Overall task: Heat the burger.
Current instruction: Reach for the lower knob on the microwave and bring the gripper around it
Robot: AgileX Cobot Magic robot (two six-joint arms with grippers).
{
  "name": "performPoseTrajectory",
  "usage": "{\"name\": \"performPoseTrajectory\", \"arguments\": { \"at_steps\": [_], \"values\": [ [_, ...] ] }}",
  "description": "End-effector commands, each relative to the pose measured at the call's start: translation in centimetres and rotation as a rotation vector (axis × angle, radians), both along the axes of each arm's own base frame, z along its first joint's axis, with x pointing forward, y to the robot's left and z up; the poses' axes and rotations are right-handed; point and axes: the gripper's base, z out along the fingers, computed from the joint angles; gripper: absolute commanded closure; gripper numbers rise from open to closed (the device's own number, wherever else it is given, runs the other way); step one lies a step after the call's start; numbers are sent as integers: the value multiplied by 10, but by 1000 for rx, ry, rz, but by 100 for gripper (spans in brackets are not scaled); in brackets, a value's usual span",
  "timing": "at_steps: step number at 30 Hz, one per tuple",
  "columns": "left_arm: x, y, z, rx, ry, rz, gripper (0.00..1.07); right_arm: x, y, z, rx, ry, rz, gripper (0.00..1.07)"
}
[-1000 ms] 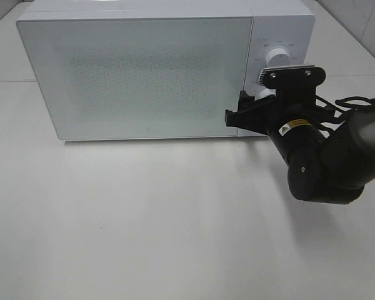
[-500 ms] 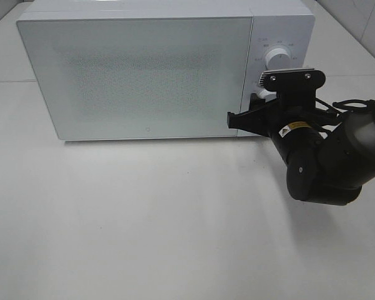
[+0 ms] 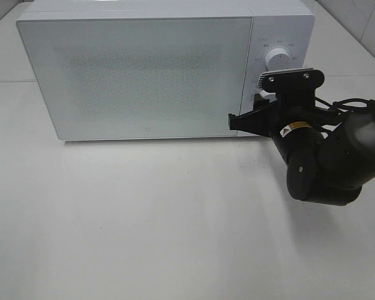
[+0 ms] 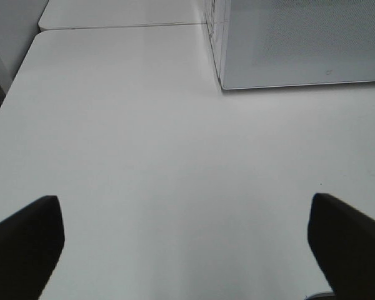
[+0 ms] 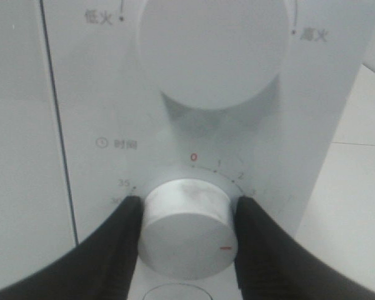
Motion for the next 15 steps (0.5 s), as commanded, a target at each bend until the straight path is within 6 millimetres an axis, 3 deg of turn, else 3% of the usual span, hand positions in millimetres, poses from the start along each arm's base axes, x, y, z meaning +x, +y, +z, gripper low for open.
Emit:
{"name": "performPoseTrajectory", "arguments": {
  "at_steps": [1, 10, 15],
  "values": [
    [-2, 0, 1, -4, -29, 1, 8, 3, 7, 17, 124, -174, 64, 107],
    [-2, 0, 1, -4, -29, 1, 8, 3, 8, 19, 465, -174, 78, 107],
    [-2, 0, 1, -4, -29, 1, 8, 2, 13, 23, 823, -165, 138, 107]
  ]
}}
